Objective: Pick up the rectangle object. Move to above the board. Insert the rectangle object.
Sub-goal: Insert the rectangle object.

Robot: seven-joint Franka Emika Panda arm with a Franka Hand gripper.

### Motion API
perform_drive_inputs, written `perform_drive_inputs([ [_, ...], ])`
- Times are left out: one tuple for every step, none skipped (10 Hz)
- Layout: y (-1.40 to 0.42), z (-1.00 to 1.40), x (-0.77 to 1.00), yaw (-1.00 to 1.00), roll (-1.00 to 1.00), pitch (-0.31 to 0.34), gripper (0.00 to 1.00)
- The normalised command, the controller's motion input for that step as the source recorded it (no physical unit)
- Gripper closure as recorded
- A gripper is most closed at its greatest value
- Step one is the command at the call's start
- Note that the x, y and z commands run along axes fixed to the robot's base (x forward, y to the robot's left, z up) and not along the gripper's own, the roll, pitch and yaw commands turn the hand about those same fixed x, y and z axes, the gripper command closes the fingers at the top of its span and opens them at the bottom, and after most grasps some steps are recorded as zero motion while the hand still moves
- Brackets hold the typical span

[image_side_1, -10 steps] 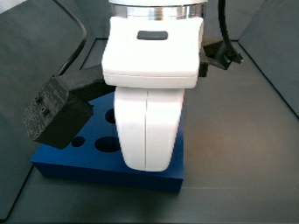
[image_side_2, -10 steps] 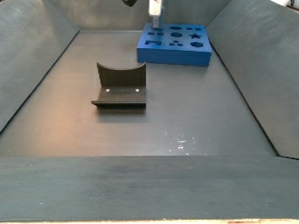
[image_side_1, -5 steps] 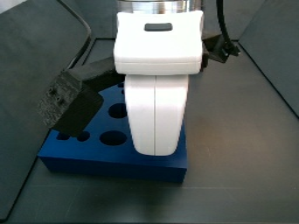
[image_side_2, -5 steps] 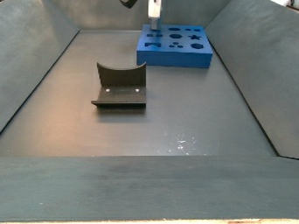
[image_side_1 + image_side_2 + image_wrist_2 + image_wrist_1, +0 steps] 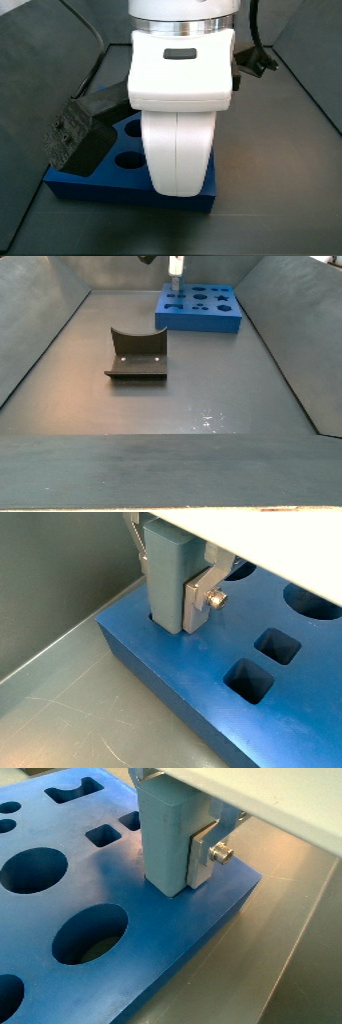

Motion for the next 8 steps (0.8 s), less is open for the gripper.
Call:
perform_drive_inputs([
  [0.0,-1.0,0.0,0.0,0.13,-0.186,1.0],
  [0.0,-1.0,0.0,0.0,0.13,-0.186,1.0],
  [0.0,-1.0,0.07,-0.02,0.05,-0.223,1.0],
  [0.0,-0.04,0.0,-0.05,-0.08,-0.017,1.0],
  [0.0,0.0,0.0,0.0,-0.02,-0.011,1.0],
  [-0.01,-0.06,0.01,0.0,-0.08,-0.051,1.0],
  [-0.05,-0.11,0.05,0.0,-0.09,-0.083,1.0],
  [-0.05,-0.15,0.08,0.0,-0.1,-0.054,1.0],
])
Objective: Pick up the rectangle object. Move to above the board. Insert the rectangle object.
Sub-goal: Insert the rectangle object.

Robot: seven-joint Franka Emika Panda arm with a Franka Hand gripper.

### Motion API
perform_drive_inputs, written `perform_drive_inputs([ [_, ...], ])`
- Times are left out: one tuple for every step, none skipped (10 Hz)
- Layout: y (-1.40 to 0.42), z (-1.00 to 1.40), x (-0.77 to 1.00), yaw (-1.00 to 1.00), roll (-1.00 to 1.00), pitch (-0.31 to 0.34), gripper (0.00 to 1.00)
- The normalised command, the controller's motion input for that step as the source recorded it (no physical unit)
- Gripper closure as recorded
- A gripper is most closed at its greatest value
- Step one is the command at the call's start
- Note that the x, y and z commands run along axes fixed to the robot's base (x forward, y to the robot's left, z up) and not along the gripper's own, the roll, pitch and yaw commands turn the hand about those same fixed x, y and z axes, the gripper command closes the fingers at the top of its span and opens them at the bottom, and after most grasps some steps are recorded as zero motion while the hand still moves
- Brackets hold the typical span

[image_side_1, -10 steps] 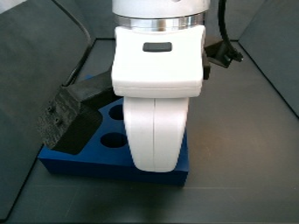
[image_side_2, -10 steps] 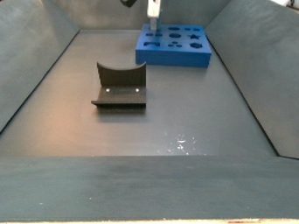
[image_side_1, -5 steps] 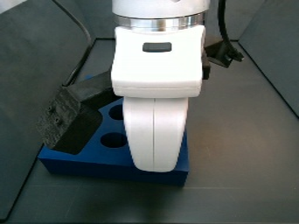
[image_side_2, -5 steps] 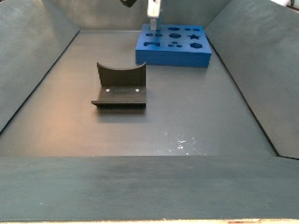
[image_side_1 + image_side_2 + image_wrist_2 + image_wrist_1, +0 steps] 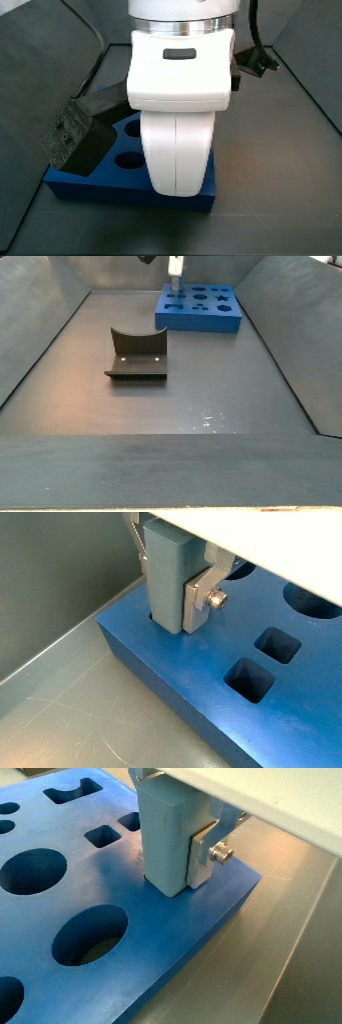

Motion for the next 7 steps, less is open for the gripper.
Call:
perform_drive_inputs([
  [-0.04,-0.16,0.09,0.0,-0.13,-0.051,1.0],
  [-0.11,-0.13,0.12,0.0,-0.09,0.0,1.0],
  [-0.14,-0.15,0.15,0.0,-0.07,0.0,1.0],
  [-0.14,-0.13,0.17,0.0,-0.05,0.0,1.0],
  [-0.13,-0.08,0.17,0.0,-0.02,0.0,1.0],
  [-0.14,-0.1,0.25,0.0,-0.03,0.0,1.0],
  [-0.31,-0.03,0.15,0.06,0.0,0.0,1.0],
])
